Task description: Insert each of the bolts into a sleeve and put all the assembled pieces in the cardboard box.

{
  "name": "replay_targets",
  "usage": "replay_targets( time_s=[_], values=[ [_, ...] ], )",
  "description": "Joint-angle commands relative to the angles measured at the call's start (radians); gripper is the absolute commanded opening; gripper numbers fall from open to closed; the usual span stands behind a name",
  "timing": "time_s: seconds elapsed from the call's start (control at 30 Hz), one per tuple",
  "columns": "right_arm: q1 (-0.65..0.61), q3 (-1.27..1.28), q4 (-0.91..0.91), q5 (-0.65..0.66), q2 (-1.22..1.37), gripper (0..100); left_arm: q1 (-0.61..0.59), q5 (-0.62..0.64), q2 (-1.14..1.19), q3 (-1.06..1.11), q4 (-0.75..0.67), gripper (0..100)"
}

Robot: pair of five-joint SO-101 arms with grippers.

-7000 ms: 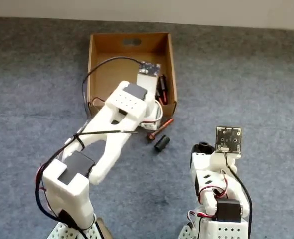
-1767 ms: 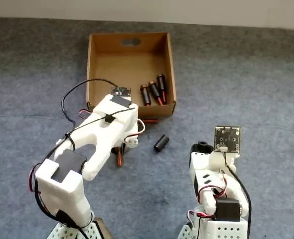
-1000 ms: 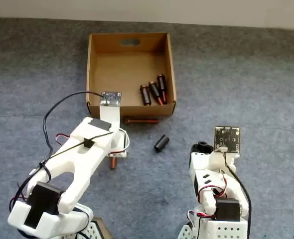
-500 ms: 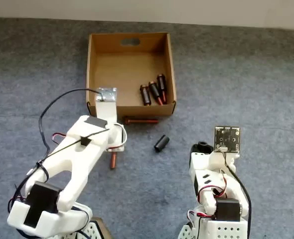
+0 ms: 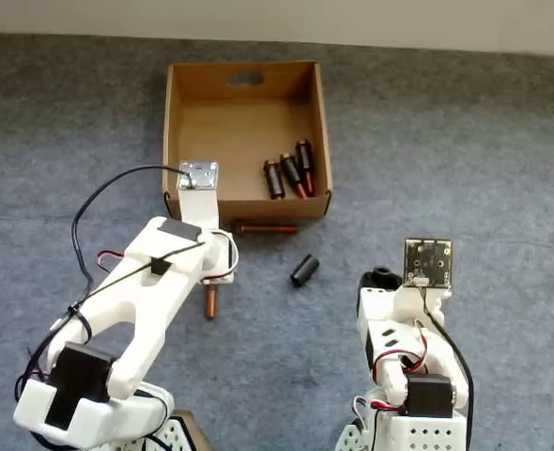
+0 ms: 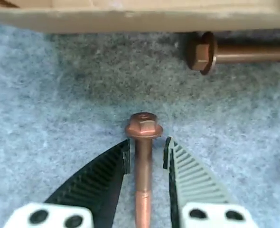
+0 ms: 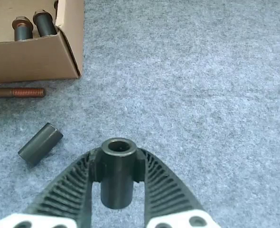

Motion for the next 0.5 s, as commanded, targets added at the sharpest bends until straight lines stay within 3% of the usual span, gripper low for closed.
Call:
replay_targets(
  time_s=[0.0, 0.13, 0.4, 0.47],
  values=[
    [0.007, -0.004, 0.001, -0.006, -0.004, 0.5, 0.005, 0.003, 0.012, -0.042, -0.012, 14],
    [0.007, -0.004, 0.001, -0.006, -0.004, 0.5, 0.01, 0.057, 0.097, -0.081, 0.014, 14],
    [0.007, -0.004, 0.001, -0.006, -0.004, 0.5, 0.005, 0.074, 0.2, -0.294, 0.229, 14],
    [0.007, -0.004, 0.001, -0.006, -0.004, 0.5, 0.007, 0.074, 0.209, -0.314, 0.255, 10]
  ],
)
